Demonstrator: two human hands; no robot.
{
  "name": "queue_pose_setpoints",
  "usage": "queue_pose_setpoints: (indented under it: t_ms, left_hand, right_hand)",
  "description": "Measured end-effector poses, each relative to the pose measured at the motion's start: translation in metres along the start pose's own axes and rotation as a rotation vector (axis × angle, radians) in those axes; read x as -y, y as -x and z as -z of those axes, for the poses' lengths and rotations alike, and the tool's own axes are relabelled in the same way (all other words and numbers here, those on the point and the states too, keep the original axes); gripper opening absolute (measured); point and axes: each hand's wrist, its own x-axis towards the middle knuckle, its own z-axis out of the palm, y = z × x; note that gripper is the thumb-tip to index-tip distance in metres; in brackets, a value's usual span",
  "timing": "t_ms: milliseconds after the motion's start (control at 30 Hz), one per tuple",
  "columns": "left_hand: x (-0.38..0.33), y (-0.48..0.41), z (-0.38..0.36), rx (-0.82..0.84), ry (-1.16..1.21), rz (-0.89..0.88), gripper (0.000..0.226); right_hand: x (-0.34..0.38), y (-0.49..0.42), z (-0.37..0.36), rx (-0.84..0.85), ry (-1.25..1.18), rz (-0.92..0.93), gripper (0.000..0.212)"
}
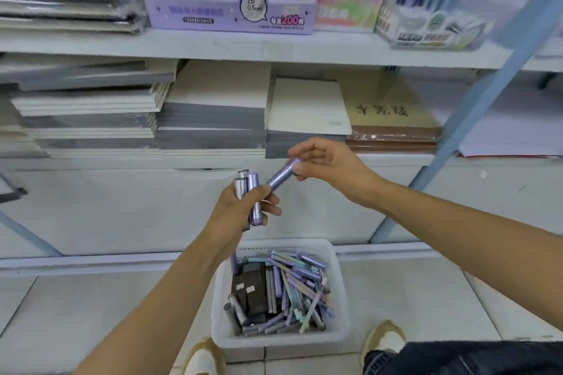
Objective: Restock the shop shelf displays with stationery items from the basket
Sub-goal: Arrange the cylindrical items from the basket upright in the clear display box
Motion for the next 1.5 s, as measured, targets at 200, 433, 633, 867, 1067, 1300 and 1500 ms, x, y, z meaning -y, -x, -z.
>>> queue_pose_setpoints:
  t_ms: [200,433,633,867,1067,1300,1500]
  left_hand:
    - [-0.082,-0.001,-0.058,0.208,-0.023,-0.097,0.036]
    - [-0.165,-0.01,-0.116,0.295,-0.042,-0.258,0.03]
    - [-0.199,-0.033,-0.137,0.231,-0.055,-0.311,0.031]
    - [-0.214,-0.062,-0.148,0.227,-0.078,-0.299,0.033]
    - [-0.217,-0.075,-0.155,0.242,-0.115,-0.303,0.027]
    - [-0.215,-0.08,-0.158,0.355,-0.126,-0.243,0.02]
    - [-0.214,-0.076,-0.154,0.399,-0.068,-0.215,0.021]
  right_hand:
    - [0.078,0.021,0.04,-0.18,-0.004,0.223,0.02]
    - [0.159,0.029,0.098,-0.463,0.068,0.463,0.019]
    - [0.194,0.007,0.156,-0.657,0.368,0.506,0.016]
    - [0.183,-0.032,0.179,-0.663,0.646,0.442,0.017]
    - [0.178,-0.04,0.191,-0.622,0.847,0.36,0.016]
    - [0.182,-0.04,0.196,-0.503,0.834,0.306,0.017]
    - [0.166,-0.043,0.19,-0.592,0.957,0.274,0.018]
